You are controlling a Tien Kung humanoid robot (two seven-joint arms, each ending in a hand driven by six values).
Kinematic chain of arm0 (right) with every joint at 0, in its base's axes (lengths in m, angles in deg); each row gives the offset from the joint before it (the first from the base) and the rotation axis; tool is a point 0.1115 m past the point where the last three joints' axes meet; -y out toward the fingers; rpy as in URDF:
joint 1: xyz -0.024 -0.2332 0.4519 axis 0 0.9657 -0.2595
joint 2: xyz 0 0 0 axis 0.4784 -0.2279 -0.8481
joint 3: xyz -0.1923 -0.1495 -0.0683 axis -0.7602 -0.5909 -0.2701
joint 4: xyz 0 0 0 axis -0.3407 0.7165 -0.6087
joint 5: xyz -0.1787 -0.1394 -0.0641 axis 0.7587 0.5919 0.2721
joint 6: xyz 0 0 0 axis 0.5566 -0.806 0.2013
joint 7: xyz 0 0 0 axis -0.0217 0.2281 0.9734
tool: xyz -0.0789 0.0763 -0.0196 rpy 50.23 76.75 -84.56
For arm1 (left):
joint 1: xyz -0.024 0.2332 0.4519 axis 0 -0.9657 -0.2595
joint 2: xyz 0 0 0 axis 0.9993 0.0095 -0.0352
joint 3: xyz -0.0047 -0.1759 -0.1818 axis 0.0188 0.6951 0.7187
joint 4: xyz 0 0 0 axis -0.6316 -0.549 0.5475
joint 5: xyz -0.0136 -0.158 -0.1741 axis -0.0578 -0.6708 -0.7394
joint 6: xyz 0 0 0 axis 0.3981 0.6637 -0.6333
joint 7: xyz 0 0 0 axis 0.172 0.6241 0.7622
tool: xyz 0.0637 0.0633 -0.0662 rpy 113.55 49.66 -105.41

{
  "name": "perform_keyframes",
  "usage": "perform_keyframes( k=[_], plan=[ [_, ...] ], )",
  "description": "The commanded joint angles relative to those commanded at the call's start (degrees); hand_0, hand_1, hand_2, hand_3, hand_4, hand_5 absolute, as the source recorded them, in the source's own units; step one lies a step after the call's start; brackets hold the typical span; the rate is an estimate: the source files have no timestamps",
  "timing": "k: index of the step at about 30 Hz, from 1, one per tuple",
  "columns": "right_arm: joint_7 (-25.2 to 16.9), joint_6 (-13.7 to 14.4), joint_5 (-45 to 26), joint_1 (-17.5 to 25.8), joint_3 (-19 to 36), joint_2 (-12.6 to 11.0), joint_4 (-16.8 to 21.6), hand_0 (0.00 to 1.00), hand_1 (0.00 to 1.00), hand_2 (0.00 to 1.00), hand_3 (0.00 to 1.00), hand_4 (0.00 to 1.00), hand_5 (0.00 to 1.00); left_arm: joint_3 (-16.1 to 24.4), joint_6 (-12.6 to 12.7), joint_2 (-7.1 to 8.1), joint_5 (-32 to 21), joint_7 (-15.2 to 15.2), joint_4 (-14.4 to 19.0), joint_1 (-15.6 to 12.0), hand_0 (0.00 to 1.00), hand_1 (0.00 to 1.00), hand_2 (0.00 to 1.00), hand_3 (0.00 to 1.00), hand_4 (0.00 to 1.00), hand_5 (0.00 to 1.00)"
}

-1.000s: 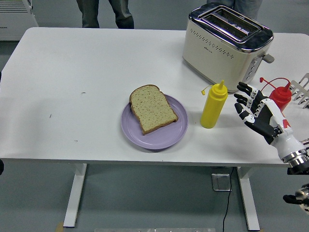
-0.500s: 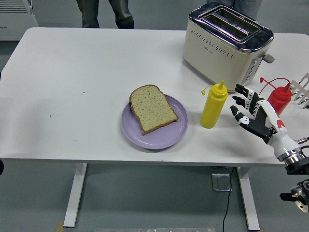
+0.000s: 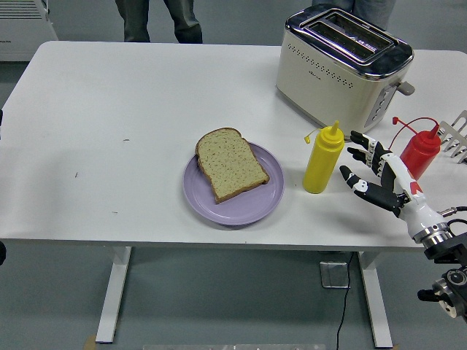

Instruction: Pick up the cup,pour liquid into bread,place the cup on the desk

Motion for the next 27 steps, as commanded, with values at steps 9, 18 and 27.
perform_keyframes(
  k=[9, 18, 27],
  plan=[
    [-0.2, 0.5, 0.2, -1.7, -1.4, 1.0, -2.2, 0.908, 0.866, 0.944, 0.958, 0.719, 0.226, 0.0, 0.0, -0.02, 0.0, 0.0, 0.0, 0.0, 0.828, 0.819, 0.859, 0.819, 0.655, 0.998],
    [-0.4, 1.1, 0.1, -3.9, -2.8, 1.8, -4.5, 0.909, 0.865, 0.942, 0.954, 0.717, 0.224, 0.2, 0.0, -0.10, 0.0, 0.0, 0.0, 0.0, 0.828, 0.819, 0.859, 0.819, 0.656, 0.998],
    [-0.5, 0.9, -0.2, -5.2, -3.9, 2.7, -5.6, 0.909, 0.867, 0.943, 0.954, 0.719, 0.227, 0.3, 0.0, -0.11, 0.0, 0.0, -0.1, 0.1, 0.827, 0.818, 0.859, 0.819, 0.656, 0.998]
  ],
)
